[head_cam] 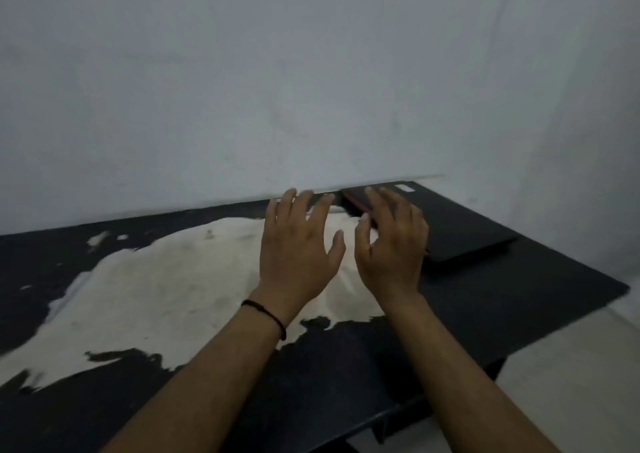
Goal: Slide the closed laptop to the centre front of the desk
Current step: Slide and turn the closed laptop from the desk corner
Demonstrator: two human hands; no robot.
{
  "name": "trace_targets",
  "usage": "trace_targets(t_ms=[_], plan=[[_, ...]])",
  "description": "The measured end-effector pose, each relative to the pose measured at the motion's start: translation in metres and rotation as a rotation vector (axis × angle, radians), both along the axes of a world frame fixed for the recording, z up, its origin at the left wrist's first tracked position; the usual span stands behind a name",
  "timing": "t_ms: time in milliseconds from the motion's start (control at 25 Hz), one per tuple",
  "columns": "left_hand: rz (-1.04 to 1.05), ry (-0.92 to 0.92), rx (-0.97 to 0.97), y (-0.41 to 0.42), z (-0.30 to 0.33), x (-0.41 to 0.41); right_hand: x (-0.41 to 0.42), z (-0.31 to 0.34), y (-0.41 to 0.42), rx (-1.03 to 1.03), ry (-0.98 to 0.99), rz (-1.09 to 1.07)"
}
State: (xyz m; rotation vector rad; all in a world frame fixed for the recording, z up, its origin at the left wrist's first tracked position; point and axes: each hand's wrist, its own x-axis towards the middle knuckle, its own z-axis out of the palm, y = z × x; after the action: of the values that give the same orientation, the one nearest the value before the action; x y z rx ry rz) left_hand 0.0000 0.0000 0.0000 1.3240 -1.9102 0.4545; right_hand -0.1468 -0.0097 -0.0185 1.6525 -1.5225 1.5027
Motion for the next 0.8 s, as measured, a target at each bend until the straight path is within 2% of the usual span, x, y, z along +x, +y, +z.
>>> trace_targets(t_ms=[200, 600, 680, 800], plan=[[-0.049, -0.081, 0.084, -0.014, -0.033, -0.081, -0.072, -0.034, -0.006, 0.083, -0.002, -0.148], [-0.21, -0.205, 0.277, -0.097, -0.051, -0.215, -0.204, -0.054, -0.068, 0.411, 0.077, -0.345], [-0.255, -0.216, 0.361, -0.106, -0.054, -0.237, -0.223, -0.057, -0.079, 0.504, 0.024, -0.37], [-0.256, -0.24, 0.473, -0.113, -0.06, -0.258, -0.251, -0.058, -0.091, 0.576, -0.254, -0.319]])
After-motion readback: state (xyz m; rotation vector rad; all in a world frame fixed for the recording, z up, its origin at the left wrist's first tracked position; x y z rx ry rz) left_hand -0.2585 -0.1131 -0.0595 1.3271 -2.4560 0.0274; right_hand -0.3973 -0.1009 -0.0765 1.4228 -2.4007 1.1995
